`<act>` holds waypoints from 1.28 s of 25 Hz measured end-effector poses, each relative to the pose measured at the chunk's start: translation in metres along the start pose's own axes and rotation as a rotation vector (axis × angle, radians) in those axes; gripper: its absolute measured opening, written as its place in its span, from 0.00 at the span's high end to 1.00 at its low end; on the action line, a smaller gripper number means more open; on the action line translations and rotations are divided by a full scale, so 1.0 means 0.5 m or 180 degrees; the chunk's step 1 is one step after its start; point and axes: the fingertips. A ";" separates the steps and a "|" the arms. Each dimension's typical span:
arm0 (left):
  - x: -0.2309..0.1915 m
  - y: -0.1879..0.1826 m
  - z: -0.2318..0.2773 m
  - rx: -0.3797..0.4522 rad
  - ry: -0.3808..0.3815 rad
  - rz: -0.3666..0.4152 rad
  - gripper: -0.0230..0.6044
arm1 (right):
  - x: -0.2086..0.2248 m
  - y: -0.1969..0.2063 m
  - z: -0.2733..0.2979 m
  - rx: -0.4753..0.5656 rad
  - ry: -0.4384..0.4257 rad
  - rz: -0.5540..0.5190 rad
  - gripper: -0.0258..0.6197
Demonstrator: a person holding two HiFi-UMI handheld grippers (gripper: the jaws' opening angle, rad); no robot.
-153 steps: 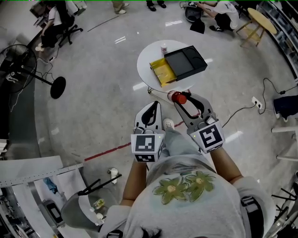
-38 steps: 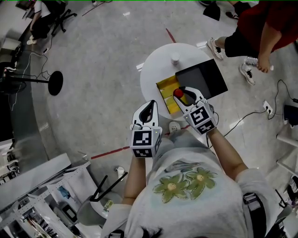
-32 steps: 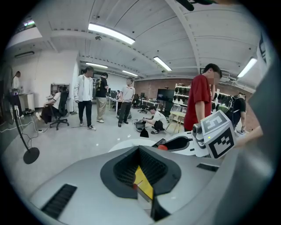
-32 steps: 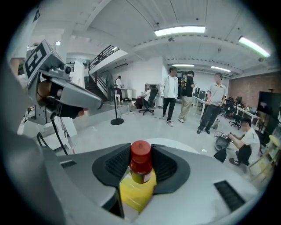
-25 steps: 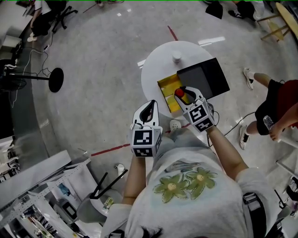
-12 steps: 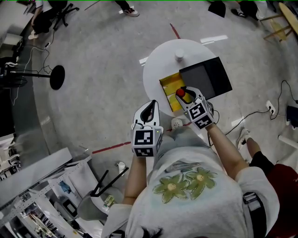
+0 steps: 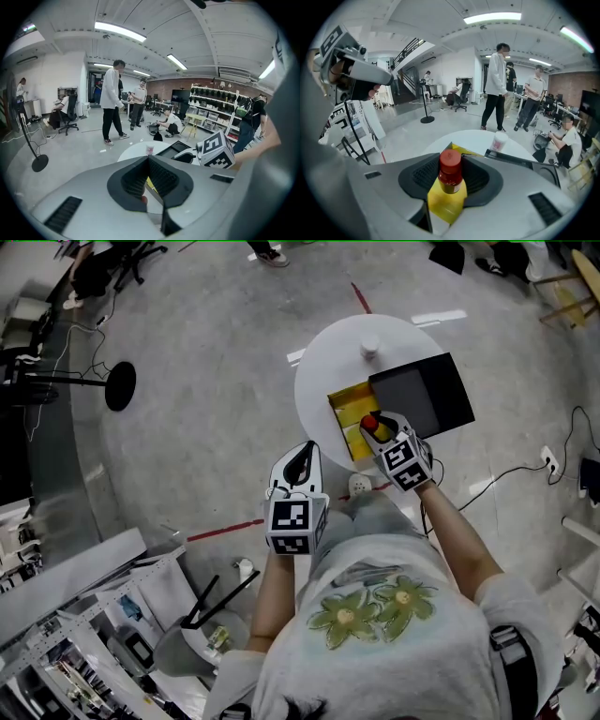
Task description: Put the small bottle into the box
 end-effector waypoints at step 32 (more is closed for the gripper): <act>0.002 0.050 -0.042 -0.0060 -0.0033 -0.0038 0.97 | 0.003 0.099 0.029 -0.0199 0.0256 -0.0030 0.73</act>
Point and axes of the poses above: the fingertips, and each gripper's own axes: z forward along the fingers, x to its right, y out of its underside, and after that the axes turned 14 degrees about -y, right-handed
